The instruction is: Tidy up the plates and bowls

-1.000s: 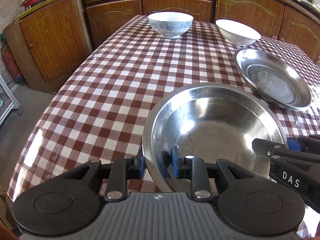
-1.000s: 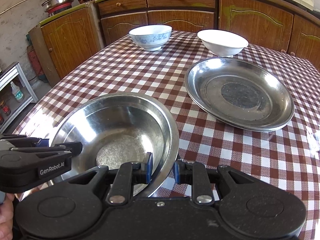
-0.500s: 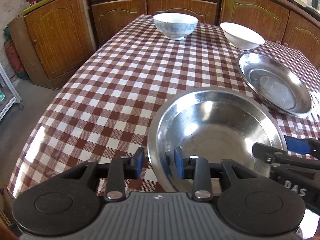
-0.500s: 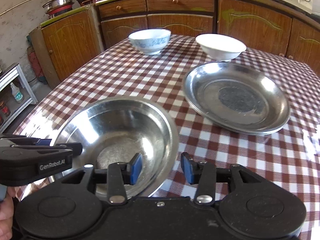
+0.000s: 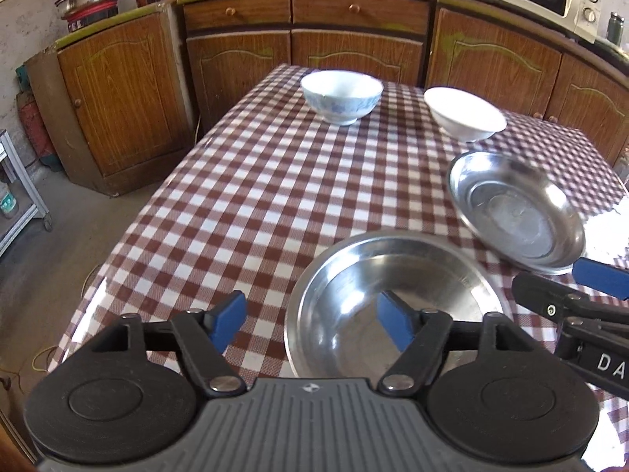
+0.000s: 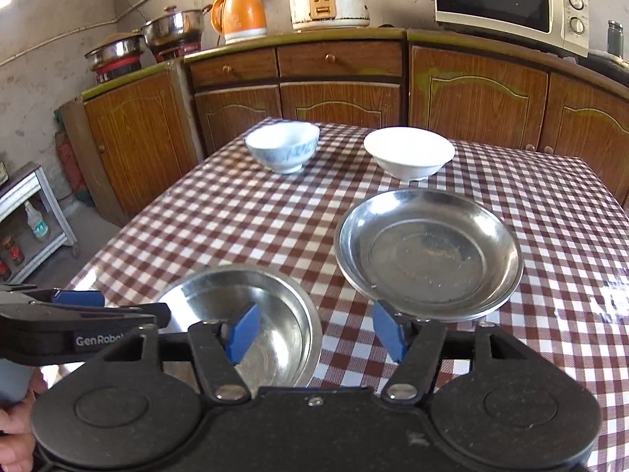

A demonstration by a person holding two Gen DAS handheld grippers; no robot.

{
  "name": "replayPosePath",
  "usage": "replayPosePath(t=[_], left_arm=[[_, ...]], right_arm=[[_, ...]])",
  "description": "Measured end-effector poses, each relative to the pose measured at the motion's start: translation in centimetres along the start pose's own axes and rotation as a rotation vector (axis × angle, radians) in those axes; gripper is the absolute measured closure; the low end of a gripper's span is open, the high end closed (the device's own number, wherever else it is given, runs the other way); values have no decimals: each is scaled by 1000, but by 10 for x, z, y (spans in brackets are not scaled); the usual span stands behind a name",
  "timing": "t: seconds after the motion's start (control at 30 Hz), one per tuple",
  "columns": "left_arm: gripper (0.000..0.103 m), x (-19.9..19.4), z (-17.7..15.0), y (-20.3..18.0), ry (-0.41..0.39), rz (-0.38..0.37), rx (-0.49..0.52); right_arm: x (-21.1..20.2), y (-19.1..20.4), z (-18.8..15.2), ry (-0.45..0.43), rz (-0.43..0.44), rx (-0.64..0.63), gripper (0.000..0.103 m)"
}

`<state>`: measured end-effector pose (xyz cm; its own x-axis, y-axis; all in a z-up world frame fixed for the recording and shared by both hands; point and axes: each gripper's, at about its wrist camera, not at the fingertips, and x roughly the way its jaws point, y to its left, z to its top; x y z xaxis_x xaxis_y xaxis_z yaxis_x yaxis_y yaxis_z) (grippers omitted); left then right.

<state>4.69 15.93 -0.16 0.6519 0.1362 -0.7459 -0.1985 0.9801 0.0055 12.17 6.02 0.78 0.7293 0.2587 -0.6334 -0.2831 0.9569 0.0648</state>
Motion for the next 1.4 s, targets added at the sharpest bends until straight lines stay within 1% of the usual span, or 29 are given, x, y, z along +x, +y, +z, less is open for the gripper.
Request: replayPosePath(t=[0.2, 0.3, 0.47, 0.83, 1.17, 1.4], left_arm=[[16, -11, 9, -9, -29, -24, 10], [14, -13, 14, -15, -36, -37, 21], [12, -17, 23, -24, -49, -65, 30], [11, -22, 39, -41, -88, -82, 57], [10, -19, 47, -53, -96, -86, 78], [10, -14, 50, -57, -86, -93, 81]], right_arm=[[-15, -9, 12, -18, -13, 23, 24], [-20, -14, 17, -26, -19, 29, 24], [-27, -21, 23, -44, -37, 32, 23], [-37, -36, 40, -87, -55, 46, 23], [-36, -47, 47, -99, -72, 66, 23], [-33, -53, 49, -96, -80, 69, 23]])
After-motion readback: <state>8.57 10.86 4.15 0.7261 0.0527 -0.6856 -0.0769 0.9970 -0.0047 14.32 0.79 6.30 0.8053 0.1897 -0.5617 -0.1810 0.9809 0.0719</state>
